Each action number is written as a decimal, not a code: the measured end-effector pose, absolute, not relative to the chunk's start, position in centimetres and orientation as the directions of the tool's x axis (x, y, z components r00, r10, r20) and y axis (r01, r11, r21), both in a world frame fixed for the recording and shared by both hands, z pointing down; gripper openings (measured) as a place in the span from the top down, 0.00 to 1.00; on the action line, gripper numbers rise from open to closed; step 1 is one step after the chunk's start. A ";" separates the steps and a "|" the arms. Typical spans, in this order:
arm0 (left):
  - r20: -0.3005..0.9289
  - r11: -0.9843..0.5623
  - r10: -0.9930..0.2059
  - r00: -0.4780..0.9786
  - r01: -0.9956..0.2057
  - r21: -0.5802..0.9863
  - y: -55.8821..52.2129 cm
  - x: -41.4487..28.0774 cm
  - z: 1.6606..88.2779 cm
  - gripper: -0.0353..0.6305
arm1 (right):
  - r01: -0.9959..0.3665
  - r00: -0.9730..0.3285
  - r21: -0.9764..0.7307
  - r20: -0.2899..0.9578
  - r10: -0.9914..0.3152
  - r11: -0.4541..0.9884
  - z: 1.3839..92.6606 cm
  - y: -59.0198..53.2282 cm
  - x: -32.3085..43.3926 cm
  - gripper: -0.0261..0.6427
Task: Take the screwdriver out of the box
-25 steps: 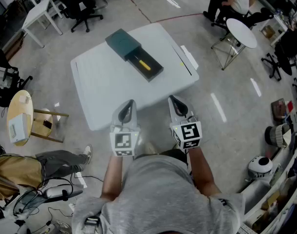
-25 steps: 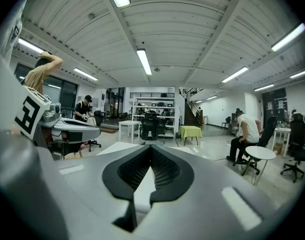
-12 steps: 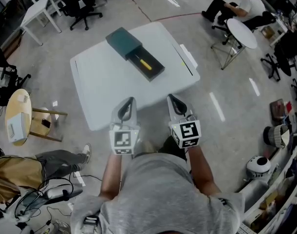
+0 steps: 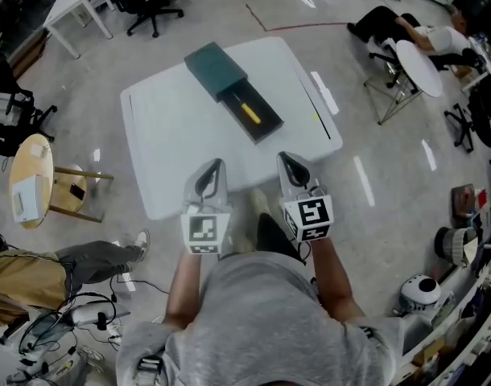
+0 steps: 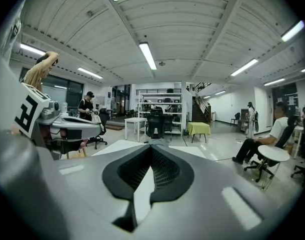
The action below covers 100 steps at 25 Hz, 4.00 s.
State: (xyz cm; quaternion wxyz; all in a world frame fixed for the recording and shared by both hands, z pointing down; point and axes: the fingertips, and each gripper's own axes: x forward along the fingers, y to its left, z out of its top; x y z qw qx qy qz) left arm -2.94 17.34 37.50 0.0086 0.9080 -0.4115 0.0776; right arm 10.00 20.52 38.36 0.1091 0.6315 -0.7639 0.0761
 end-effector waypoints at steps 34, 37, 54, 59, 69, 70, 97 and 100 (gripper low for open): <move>0.402 -0.439 -0.808 0.431 -0.895 0.077 -1.5 1.2 49.5 0.93 | -0.878 -0.441 -0.109 0.567 -0.696 0.467 52.5 -2.3 12.5 0.96; 0.421 -0.431 -0.800 0.427 -0.898 0.092 -2.4 1.3 50.9 0.93 | -0.874 -0.440 -0.114 0.600 -0.668 0.473 54.2 -3.3 12.5 0.96; 0.477 -0.384 -0.786 0.394 -0.915 0.124 -4.6 0.5 54.2 0.93 | -0.883 -0.369 -0.139 0.796 -0.480 0.448 61.1 -6.2 11.7 0.86; 0.491 -0.368 -0.785 0.379 -0.922 0.123 -4.7 0.0 54.7 0.93 | -0.882 -0.353 -0.143 0.832 -0.429 0.449 62.6 -6.6 11.1 0.79; 0.505 -0.329 -0.791 0.345 -0.936 0.124 -4.8 -1.1 55.4 0.93 | -0.885 -0.307 -0.122 0.878 -0.367 0.450 64.6 -7.0 10.9 0.78; 0.506 -0.326 -0.792 0.342 -0.937 0.124 -4.8 -1.1 55.4 0.93 | -0.886 -0.304 -0.122 0.882 -0.360 0.448 64.8 -7.0 11.0 0.78; 0.493 -0.294 -0.817 0.299 -0.952 0.091 -3.8 -2.1 54.4 0.93 | -0.887 -0.332 -0.169 0.881 -0.339 0.429 65.2 -6.8 11.1 0.85; 0.483 -0.297 -0.823 0.299 -0.951 0.082 -3.7 -1.9 53.7 0.93 | -0.887 -0.335 -0.160 0.870 -0.363 0.434 64.4 -6.8 11.4 0.85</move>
